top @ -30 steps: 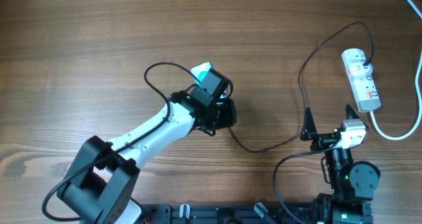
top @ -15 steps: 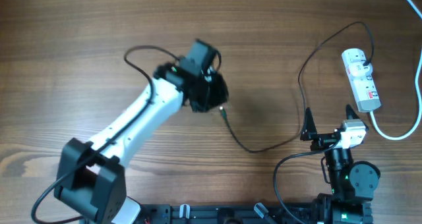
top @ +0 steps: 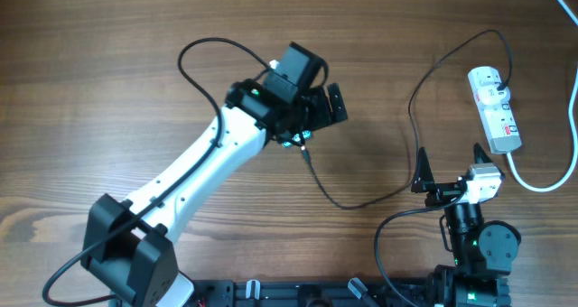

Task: Plug charger to phone and switch on socket
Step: 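Lower the left gripper and grasp the phone's top edge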

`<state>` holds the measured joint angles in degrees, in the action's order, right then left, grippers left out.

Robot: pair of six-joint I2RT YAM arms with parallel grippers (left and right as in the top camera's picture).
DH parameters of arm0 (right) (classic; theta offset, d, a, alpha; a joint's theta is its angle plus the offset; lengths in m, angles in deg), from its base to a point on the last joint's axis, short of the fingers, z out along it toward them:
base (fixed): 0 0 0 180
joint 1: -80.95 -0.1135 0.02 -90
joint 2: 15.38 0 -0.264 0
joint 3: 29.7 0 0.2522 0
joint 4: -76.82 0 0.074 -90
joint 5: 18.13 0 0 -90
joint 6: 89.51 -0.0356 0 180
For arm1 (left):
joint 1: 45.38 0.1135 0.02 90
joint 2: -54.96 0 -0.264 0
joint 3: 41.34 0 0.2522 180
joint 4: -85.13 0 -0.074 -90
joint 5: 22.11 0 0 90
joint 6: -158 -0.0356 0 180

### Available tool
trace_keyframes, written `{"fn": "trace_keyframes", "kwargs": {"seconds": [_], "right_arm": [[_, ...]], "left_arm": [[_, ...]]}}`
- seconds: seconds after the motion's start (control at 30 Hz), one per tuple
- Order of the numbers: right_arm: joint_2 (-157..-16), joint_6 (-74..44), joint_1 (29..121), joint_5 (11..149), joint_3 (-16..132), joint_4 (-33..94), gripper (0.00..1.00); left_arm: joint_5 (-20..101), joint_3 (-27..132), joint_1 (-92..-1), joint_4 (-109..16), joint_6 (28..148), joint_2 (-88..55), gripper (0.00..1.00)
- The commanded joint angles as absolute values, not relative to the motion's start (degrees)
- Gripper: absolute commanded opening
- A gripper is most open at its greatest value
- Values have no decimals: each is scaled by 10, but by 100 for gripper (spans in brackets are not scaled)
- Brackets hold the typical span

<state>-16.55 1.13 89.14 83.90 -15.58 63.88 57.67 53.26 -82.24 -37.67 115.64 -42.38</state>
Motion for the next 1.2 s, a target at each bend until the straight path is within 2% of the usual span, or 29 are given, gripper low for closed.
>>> {"fn": "trace_keyframes", "kwargs": {"seconds": [0.0, 0.3, 0.57, 0.73, 0.97, 1.17], "right_arm": [[-163, 4, 892, 848, -156, 640, 100], [-163, 3, 892, 848, -156, 640, 100], [-163, 3, 892, 849, -156, 640, 100], [-163, 3, 892, 848, -156, 640, 100], [-163, 3, 892, 848, -156, 640, 100], [-163, 3, 892, 848, -156, 640, 100]], "left_arm": [[662, 533, -848, -374, 1152, -433, 100], [762, 533, -862, -381, 1176, -452, 100], [826, 533, -860, -415, 1198, -571, 100], [887, 533, -849, -415, 1212, -588, 100], [820, 533, -785, -445, 1212, -607, 100], [818, 533, -778, -487, 1212, -637, 100]]}}
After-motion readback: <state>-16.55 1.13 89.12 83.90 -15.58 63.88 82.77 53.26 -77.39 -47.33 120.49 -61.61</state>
